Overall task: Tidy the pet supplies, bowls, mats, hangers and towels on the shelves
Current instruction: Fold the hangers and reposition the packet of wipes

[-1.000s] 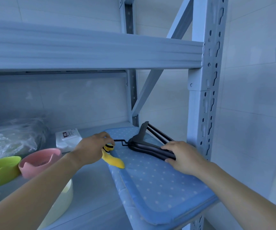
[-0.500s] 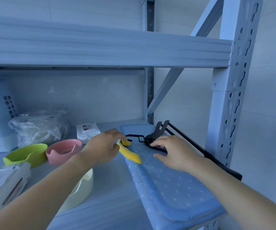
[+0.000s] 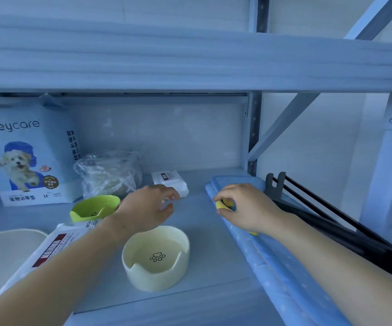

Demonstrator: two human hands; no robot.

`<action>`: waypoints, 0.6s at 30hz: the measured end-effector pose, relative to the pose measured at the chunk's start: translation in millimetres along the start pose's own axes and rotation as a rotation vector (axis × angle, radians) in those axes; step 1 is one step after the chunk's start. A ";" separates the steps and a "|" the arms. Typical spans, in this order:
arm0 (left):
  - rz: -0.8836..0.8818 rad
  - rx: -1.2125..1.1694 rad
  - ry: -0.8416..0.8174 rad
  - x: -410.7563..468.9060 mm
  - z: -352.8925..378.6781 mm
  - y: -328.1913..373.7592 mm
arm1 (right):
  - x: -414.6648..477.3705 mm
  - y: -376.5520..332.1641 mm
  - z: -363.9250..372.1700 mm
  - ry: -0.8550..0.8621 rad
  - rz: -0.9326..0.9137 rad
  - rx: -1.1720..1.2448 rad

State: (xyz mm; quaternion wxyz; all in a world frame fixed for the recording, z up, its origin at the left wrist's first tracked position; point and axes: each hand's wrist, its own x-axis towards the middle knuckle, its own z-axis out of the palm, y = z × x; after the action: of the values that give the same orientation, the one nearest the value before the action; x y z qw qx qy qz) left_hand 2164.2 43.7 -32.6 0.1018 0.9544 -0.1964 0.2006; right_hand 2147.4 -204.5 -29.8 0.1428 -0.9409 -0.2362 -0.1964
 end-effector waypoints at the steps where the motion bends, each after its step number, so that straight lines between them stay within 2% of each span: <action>1: -0.015 0.022 0.002 -1.7 -2.7 -8.3 | 6.0 -4.9 3.5 -0.001 -0.006 -0.006; 10: -0.032 0.085 -0.076 2.8 -43.9 -76.3 | 61.2 -54.5 35.5 -0.025 -0.064 -0.001; 18: 0.030 0.144 -0.164 8.2 -35.6 -128.2 | 98.2 -72.0 57.0 -0.042 -0.045 -0.003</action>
State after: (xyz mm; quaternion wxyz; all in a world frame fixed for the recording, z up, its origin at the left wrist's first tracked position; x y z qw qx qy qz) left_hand 2212.2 166.3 -11.9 0.0134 0.9694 -0.2035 0.1369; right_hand 2208.2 -84.7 -24.4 0.1320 -0.9394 -0.2601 -0.1801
